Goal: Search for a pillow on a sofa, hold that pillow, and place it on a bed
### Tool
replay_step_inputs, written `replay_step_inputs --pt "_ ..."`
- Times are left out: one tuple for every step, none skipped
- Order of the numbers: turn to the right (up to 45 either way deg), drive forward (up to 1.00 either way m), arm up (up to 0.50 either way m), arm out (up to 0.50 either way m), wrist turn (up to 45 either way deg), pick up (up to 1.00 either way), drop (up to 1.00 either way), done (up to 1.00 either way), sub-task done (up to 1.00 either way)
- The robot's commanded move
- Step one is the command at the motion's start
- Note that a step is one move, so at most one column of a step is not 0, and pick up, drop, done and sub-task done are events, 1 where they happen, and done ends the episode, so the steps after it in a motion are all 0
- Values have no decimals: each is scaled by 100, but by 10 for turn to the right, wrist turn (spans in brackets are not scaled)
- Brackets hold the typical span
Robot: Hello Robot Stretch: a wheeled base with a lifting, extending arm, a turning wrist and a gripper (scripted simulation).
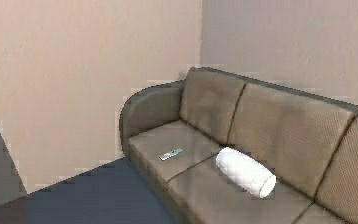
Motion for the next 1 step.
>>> replay_step_inputs --pt "0 50 0 0 0 0 0 0 0"
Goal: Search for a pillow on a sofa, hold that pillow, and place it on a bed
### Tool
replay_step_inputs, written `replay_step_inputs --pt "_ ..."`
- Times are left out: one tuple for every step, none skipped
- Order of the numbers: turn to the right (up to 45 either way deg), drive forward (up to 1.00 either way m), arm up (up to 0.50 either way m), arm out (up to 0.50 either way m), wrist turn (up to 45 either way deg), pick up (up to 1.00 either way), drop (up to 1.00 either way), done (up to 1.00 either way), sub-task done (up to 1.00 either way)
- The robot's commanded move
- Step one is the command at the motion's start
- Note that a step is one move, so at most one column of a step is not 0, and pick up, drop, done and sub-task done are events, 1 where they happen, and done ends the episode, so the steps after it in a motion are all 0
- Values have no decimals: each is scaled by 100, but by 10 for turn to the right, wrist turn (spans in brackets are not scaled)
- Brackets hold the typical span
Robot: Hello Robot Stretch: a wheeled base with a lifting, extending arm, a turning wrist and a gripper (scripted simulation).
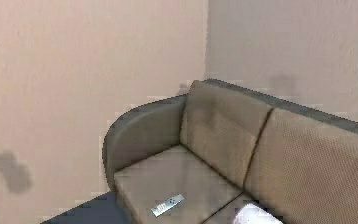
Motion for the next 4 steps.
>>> replay_step_inputs --pt "-450 0 0 0 0 0 0 0 0" --pt "0 0 50 0 0 0 0 0 0" --pt "0 0 10 0 0 0 0 0 0" --pt "0 0 0 32 0 0 0 0 0"
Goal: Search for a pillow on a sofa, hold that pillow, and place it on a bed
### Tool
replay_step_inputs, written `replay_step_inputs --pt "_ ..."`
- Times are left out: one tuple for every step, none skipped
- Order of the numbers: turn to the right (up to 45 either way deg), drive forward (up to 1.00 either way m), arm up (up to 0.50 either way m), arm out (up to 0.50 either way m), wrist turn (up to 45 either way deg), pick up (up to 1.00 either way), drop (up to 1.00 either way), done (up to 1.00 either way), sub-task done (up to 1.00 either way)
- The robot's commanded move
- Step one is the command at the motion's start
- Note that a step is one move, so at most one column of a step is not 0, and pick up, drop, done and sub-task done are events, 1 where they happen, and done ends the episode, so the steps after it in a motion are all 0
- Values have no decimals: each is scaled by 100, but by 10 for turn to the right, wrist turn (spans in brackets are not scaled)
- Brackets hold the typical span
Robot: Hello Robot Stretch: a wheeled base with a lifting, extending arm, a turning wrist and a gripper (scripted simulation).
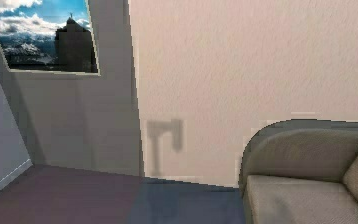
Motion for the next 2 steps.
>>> replay_step_inputs --pt "0 0 0 0 450 0 0 0 0" --pt "0 0 0 0 450 0 0 0 0"
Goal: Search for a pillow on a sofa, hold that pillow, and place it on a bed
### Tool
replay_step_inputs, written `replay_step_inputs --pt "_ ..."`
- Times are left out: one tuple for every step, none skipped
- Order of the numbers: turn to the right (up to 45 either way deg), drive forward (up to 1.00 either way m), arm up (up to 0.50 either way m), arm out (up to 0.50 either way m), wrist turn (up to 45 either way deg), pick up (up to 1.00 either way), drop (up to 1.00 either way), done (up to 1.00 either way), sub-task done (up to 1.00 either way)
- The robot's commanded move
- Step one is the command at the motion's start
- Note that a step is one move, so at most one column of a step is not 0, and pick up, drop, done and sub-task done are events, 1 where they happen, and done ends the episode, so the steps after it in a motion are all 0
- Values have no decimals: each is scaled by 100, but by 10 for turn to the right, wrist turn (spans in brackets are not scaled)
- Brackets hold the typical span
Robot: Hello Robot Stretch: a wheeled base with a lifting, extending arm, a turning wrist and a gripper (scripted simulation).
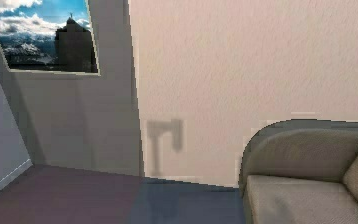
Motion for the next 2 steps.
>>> replay_step_inputs --pt "0 0 0 0 450 0 0 0 0" --pt "0 0 0 0 330 0 0 0 0"
